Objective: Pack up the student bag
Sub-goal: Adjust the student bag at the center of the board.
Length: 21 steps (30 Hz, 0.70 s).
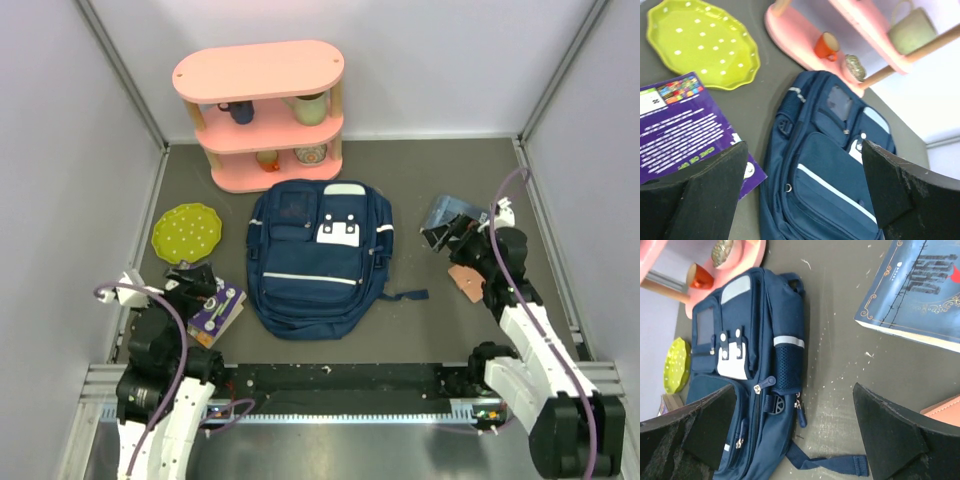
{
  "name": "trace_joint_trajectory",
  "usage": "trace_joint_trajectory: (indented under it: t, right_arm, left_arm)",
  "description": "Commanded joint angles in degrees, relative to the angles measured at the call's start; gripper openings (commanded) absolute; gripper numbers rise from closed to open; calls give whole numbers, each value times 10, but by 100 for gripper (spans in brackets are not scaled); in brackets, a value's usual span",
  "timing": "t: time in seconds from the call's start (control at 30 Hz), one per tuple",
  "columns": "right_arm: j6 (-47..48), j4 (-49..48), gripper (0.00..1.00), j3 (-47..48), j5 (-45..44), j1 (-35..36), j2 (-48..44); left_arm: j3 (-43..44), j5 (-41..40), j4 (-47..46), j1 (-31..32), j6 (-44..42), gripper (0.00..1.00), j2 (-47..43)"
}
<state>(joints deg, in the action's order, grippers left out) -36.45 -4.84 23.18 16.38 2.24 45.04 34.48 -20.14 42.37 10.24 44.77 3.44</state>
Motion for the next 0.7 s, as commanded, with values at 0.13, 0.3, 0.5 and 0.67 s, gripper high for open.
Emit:
trace_joint_trajectory:
  t: [0.13,0.3,0.5,0.67]
  right_arm:
    - [51,91,99,101,73,4,91]
    - [52,86,97,96,83,4,95]
    - [45,80,95,92,118,4,122]
    - [48,87,95,93,124,4,135]
  left_arm:
    - [-8,171,-102,0,-94,98,9]
    - [11,251,-111,0,-115,98,138]
    - [2,267,-129,0,-119,99,185]
    - [-13,274,-125,2,-107,99,170]
